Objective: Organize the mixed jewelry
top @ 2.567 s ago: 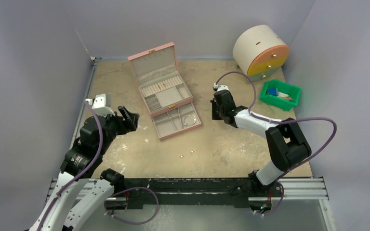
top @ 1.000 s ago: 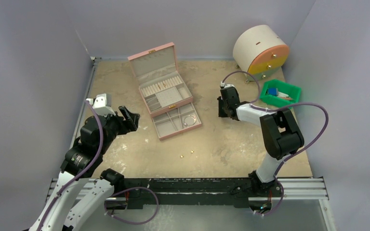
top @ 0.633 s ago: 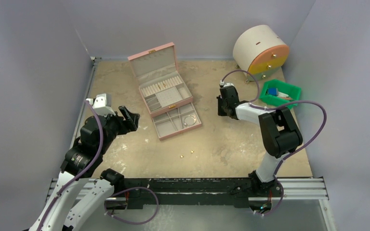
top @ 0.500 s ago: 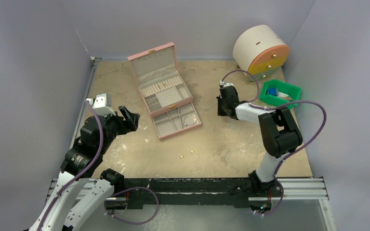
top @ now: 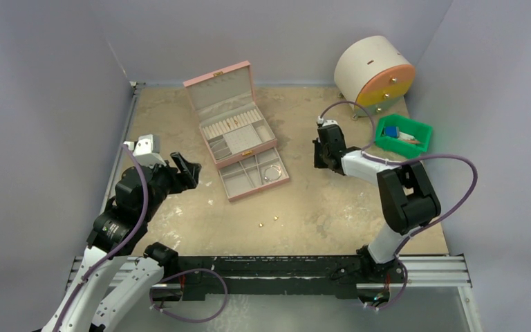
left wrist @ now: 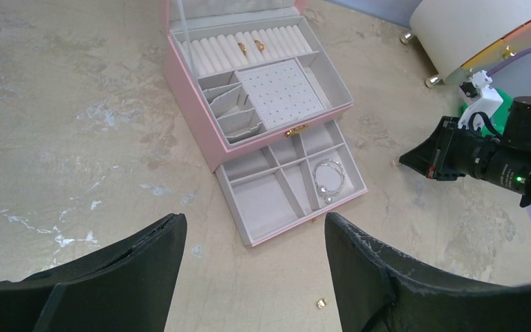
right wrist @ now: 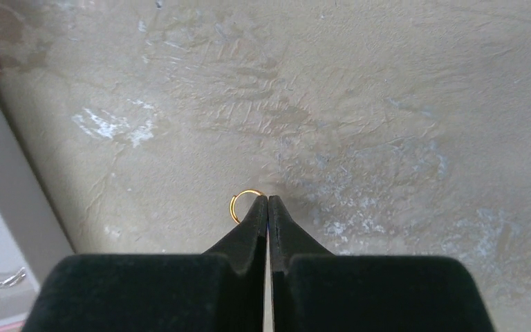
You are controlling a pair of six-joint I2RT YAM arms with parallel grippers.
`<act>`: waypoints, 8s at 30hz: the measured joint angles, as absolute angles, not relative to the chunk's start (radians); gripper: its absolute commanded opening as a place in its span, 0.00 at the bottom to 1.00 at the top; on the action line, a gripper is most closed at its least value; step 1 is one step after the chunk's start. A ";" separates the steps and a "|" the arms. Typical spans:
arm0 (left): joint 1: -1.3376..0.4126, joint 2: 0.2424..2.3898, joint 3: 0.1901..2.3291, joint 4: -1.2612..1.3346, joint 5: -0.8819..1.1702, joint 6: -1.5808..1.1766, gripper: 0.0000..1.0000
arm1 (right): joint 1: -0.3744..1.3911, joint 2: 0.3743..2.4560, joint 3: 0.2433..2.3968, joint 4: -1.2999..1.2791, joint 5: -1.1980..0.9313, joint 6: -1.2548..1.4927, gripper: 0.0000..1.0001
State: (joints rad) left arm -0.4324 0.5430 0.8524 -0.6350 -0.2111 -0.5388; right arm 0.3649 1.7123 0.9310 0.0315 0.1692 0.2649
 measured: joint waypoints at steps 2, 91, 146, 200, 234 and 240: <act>-0.432 0.543 0.852 -0.635 -0.205 -0.539 0.73 | 0.372 1.684 0.929 0.020 0.170 0.265 0.00; -0.432 0.730 0.654 -0.243 0.521 -0.873 0.00 | 1.047 1.273 0.950 0.185 -0.035 0.307 0.00; -0.432 0.567 0.604 0.071 0.776 -0.959 0.00 | 0.976 1.079 0.875 0.349 -0.490 0.561 0.47; -0.432 0.521 0.732 -0.260 0.563 -0.765 0.54 | 0.963 1.120 0.864 0.349 -0.417 0.555 0.00; -0.432 0.445 0.826 -0.587 -0.098 -0.556 0.75 | 0.755 2.150 1.921 -0.253 0.287 0.087 0.00; -0.431 0.444 0.826 -0.594 -0.113 -0.556 0.75 | 0.717 2.230 2.011 -0.256 0.248 0.084 0.00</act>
State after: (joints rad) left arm -0.4309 0.4442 0.8265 -0.5941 -0.1135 -0.5560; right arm 0.7166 2.2303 2.0113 -0.2558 0.2478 0.0845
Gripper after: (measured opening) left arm 0.754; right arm 0.012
